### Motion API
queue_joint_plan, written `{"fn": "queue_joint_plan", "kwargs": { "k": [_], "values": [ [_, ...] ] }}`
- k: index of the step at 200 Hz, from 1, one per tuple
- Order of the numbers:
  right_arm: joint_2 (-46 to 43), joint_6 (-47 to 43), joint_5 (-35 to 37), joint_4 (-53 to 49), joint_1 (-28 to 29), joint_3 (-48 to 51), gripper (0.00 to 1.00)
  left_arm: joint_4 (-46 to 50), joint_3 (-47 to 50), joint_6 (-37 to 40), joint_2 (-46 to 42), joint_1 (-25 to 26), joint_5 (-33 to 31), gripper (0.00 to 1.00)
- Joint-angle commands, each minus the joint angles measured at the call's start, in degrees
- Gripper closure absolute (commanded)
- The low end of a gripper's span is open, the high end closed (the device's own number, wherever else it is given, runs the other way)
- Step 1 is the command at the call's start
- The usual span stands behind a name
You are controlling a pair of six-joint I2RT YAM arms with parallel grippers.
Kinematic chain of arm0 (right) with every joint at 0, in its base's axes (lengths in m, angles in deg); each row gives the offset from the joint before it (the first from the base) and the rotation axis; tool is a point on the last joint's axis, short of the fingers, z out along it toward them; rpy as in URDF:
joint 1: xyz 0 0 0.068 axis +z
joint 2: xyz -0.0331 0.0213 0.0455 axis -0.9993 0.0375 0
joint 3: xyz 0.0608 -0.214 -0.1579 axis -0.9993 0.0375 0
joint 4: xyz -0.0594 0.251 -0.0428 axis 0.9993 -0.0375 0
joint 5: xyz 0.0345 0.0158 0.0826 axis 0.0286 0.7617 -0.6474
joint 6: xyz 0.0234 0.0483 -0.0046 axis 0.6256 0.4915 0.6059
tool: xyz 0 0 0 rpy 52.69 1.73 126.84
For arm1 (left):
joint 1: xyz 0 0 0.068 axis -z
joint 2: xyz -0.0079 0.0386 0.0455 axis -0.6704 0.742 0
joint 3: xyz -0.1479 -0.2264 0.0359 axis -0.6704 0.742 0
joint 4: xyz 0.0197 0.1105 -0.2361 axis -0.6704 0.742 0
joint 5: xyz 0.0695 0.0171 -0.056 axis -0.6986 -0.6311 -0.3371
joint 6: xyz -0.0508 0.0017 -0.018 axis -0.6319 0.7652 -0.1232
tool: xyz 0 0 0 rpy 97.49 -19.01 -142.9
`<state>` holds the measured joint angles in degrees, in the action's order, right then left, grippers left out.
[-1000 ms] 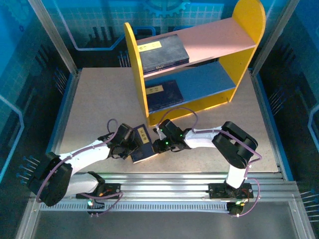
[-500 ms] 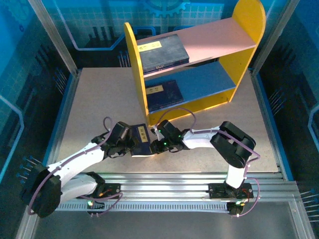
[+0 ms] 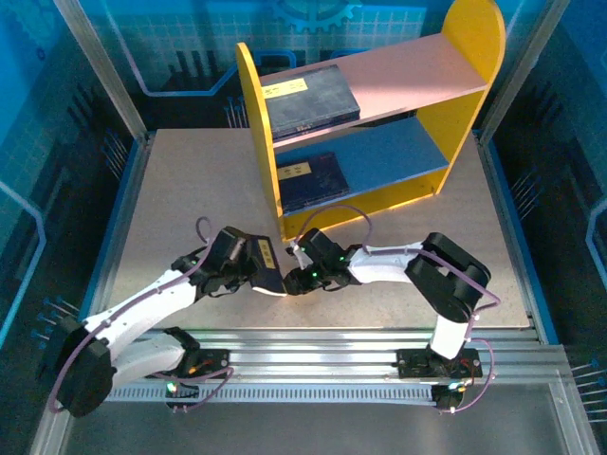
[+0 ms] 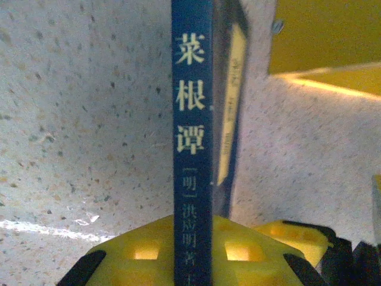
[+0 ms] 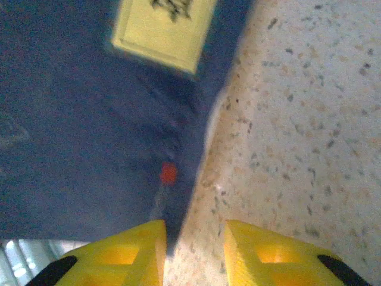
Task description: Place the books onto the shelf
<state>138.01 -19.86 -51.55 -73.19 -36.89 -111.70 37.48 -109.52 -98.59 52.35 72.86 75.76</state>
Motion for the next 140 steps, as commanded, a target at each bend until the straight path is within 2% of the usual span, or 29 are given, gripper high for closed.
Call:
{"fn": "queue_joint_plan", "kwargs": {
  "k": [1, 42, 78, 114, 140],
  "values": [
    [-6.04, -0.09, -0.95, -3.4, -1.65, 0.73, 0.6, 3.99, -1.99, 0.01, -5.28, 0.4, -6.88, 1.0],
    [-11.78, 7.15, -5.87, 1.09, -3.0, 3.21, 0.47, 3.84, -0.34, -4.5, -13.34, 2.56, -15.48, 1.0],
    [-12.61, 21.98, -12.04, 19.98, -2.65, 8.21, 0.29, -4.82, 3.78, -7.57, -18.83, 9.89, -25.9, 1.0],
    [-10.48, 32.43, -10.85, 34.33, -1.24, 12.05, 0.23, -14.12, 6.3, -6.88, -18.71, 16.87, -33.91, 1.0],
    [-8.89, 34.86, -10.03, 37.74, -0.85, 12.3, 0.22, -17.98, 6.48, -5.35, -17.49, 20.21, -36.81, 1.0]
  ]
}}
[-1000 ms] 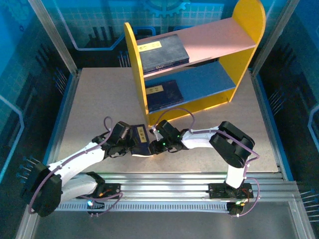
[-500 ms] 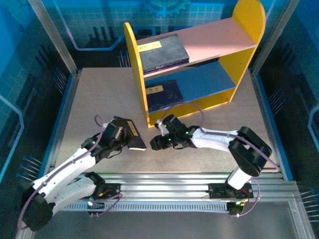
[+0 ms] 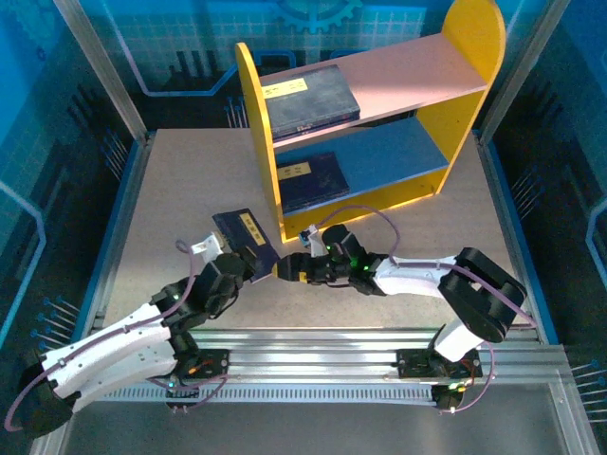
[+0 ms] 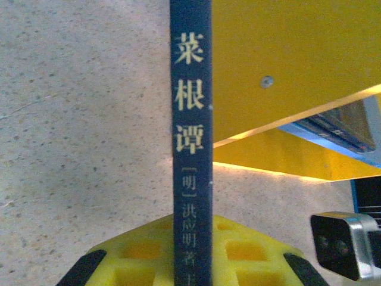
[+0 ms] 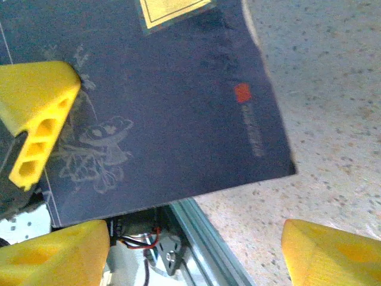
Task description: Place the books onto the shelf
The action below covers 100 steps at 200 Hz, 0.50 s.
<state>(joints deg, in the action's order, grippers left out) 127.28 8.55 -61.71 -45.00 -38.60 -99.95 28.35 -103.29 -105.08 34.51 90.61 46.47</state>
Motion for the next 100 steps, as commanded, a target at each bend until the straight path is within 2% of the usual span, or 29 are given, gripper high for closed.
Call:
{"fn": "queue_joint_plan", "kwargs": {
  "k": [1, 42, 100],
  "values": [
    [1.83, 6.46, 0.16, 9.62, 0.85, 0.51, 0.22, -9.05, 0.25, 1.21, 0.41, 2.55, -7.6, 1.0],
    [2.62, 7.95, 2.06, 10.81, 1.49, 0.66, 0.22, -16.54, 2.85, 3.93, -0.35, 5.37, -8.52, 1.0],
    [2.87, 14.41, 5.88, 18.23, 2.8, 3.57, 0.24, -23.82, 7.07, 4.58, -1.35, 11.52, -15.04, 1.0]
  ]
}}
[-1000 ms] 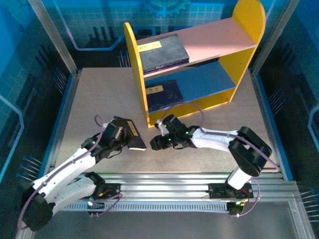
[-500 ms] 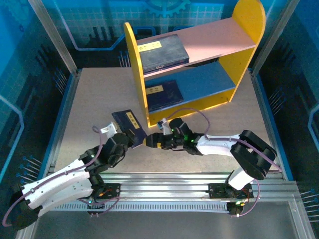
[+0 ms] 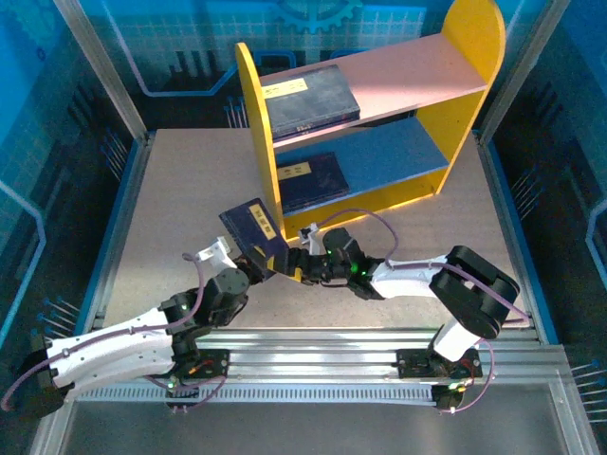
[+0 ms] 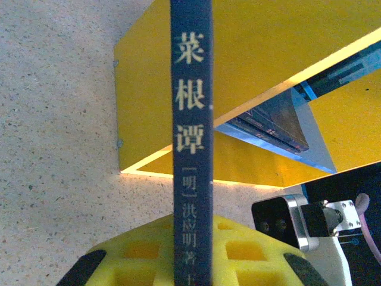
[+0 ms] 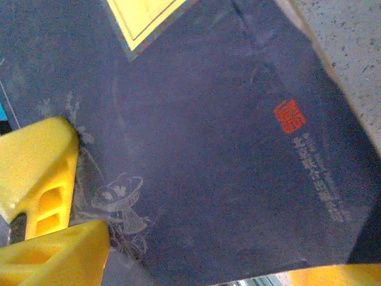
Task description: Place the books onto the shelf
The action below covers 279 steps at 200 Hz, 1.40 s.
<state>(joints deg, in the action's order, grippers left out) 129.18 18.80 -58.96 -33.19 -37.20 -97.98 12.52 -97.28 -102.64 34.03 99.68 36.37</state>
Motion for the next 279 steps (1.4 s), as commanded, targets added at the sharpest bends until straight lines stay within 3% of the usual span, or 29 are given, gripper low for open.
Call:
{"fn": "queue_joint_plan", "kwargs": {
  "k": [1, 101, 233, 279],
  "values": [
    [1.02, 4.28, 3.23, 6.6, 1.43, 1.64, 0.24, -8.09, 1.08, 2.15, -0.88, 2.53, -5.04, 1.0],
    [2.12, 12.46, 11.23, 15.23, 6.55, 4.38, 0.29, -9.76, 1.48, 2.45, -0.46, 5.69, -9.24, 1.0],
    [-1.74, 10.15, 14.36, 12.61, 3.85, 5.88, 0.75, -6.14, 1.1, -4.34, 2.64, 7.58, -10.41, 1.0],
    [-6.35, 5.82, 14.22, 10.44, 2.33, 6.46, 0.87, -3.13, 1.03, -8.13, 3.22, 8.16, -10.85, 0.89]
  ]
}}
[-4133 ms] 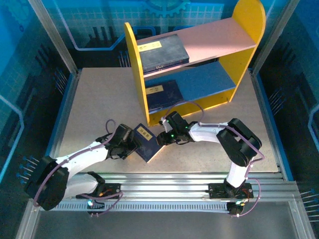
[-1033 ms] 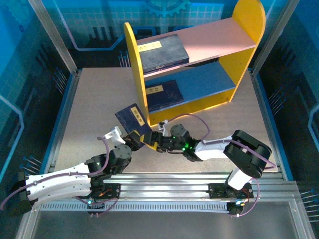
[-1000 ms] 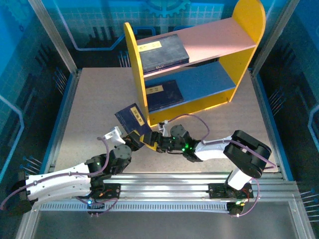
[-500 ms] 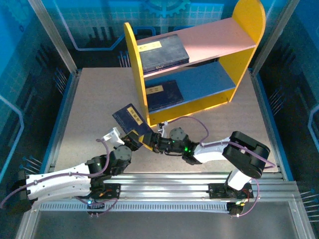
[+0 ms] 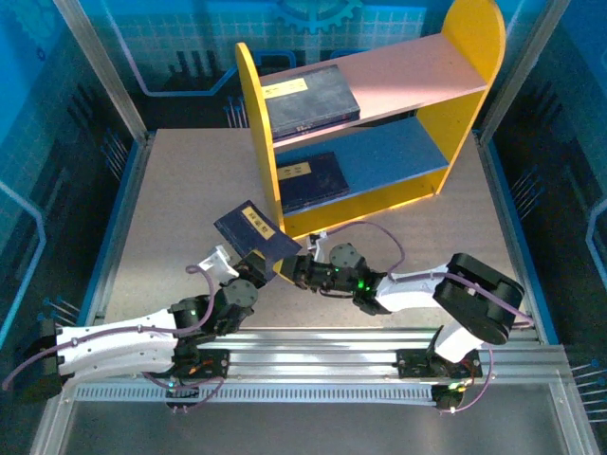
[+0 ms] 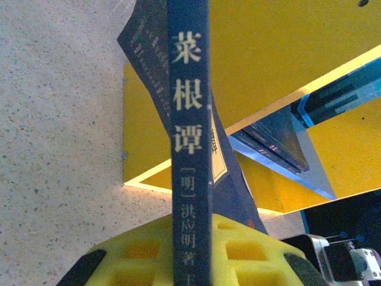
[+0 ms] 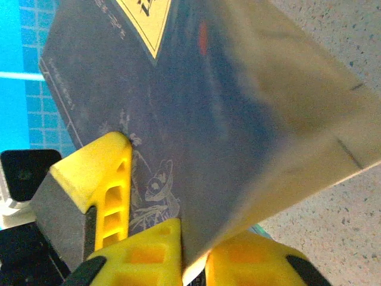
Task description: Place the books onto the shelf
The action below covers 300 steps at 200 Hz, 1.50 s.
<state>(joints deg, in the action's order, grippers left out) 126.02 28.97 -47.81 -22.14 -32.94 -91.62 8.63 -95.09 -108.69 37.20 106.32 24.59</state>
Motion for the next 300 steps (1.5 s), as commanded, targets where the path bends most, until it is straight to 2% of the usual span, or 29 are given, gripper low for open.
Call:
{"fn": "queue_joint_plan", "kwargs": {
  "k": [1, 22, 42, 98, 124, 139, 159, 180, 199, 230, 277, 300],
  "values": [
    [-3.29, -4.48, 3.08, -0.56, -2.01, 0.17, 0.87, 0.82, -1.21, -2.06, 0.02, 1.52, 0.94, 0.88],
    [-5.43, -5.73, 2.3, -0.84, -3.74, 0.77, 0.89, 3.3, -2.1, -2.59, -0.1, 1.54, 0.93, 0.7],
    [-7.27, -7.5, -1.21, -1.8, -6.86, 0.39, 0.9, 7.57, -3.18, -3.78, -0.53, 1.52, 0.86, 0.57],
    [-10.44, -16.66, -19.53, -14.82, -13.5, -5.31, 0.9, 26.99, -6.66, -6.65, -7.47, 1.02, -1.44, 0.44],
    [-12.96, -23.21, -28.61, -24.51, -17.45, -7.79, 0.91, 32.85, -6.98, -4.27, -12.05, -1.44, 1.23, 0.39],
    [-14.29, -27.77, -33.64, -31.04, -19.79, -9.45, 0.91, 32.05, -7.34, 1.8, -14.38, -5.59, 7.24, 0.39],
    [-16.76, -33.79, -38.47, -40.64, -22.73, -11.36, 0.91, 32.03, -10.37, 9.31, -14.26, -14.16, 20.99, 0.39],
    [-19.57, -41.33, -39.76, -52.87, -25.09, -13.7, 0.91, 34.72, -16.15, 15.94, -9.69, -22.75, 35.01, 0.39],
    [-21.96, -44.1, -41.21, -57.98, -27.56, -13.68, 0.91, 36.28, -21.04, 20.83, -3.99, -27.4, 43.76, 0.39],
    [-25.24, -46.77, -41.84, -63.38, -30.84, -13.08, 0.91, 34.2, -24.52, 25.38, 1.21, -31.79, 53.02, 0.38],
    [-27.48, -49.06, -42.53, -67.27, -33.09, -12.46, 0.92, 29.43, -23.12, 26.71, 2.0, -40.65, 67.62, 0.35],
    [-27.84, -49.5, -42.66, -68.13, -34.13, -12.08, 0.92, 29.18, -22.9, 27.41, 2.43, -42.79, 71.34, 0.34]
  ]
}}
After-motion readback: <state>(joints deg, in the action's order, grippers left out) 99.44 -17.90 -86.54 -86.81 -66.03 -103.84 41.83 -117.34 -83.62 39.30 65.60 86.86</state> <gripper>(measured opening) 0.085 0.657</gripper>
